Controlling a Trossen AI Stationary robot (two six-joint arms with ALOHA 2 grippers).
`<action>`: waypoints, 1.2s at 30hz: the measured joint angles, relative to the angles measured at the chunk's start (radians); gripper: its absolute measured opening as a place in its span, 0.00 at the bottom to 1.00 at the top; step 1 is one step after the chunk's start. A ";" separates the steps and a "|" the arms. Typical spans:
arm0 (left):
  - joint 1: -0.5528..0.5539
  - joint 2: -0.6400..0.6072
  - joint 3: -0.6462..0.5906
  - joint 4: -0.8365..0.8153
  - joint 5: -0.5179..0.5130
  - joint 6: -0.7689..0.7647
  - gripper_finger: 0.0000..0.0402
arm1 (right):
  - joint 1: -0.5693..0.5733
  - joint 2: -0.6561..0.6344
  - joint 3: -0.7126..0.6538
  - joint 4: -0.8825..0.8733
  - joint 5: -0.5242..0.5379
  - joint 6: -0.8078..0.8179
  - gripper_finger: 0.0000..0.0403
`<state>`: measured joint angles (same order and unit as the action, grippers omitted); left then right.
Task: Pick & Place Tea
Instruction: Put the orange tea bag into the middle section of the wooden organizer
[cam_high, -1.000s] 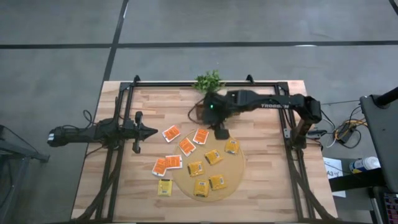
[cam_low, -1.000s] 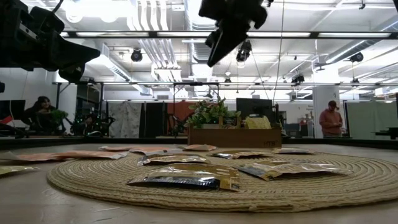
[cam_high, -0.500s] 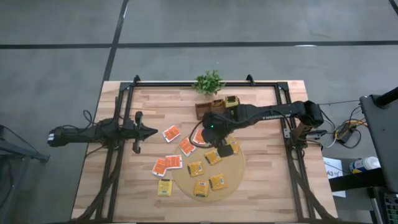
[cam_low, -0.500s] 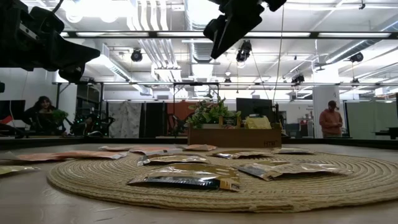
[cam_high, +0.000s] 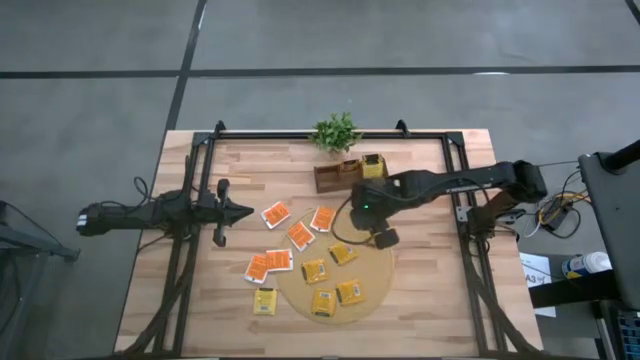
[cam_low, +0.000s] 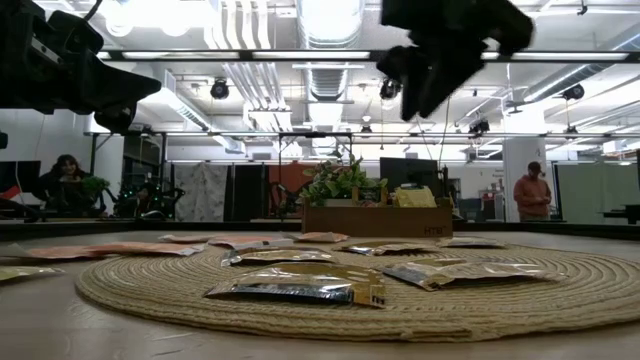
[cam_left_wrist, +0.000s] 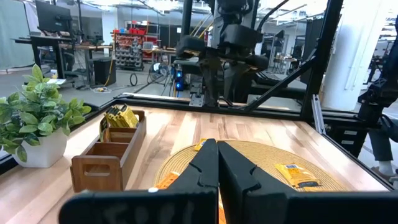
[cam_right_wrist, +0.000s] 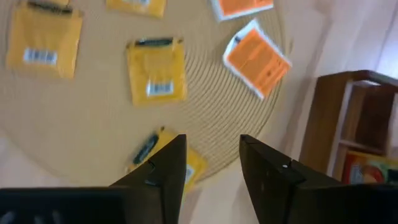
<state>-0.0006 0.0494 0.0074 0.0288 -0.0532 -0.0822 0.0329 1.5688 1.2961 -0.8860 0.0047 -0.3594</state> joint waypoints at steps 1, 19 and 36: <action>0.000 0.000 0.000 0.000 0.000 0.000 0.00 | -0.002 -0.017 -0.025 0.003 -0.001 -0.015 0.37; 0.000 0.000 0.000 0.000 0.000 0.000 0.00 | 0.022 0.044 -0.141 -0.045 0.029 -0.247 0.63; 0.000 0.000 0.000 0.000 0.000 0.000 0.00 | 0.094 0.201 -0.156 0.025 -0.003 -0.359 0.56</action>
<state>-0.0002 0.0494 0.0074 0.0288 -0.0532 -0.0822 0.1267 1.7699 1.1404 -0.8609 0.0019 -0.7186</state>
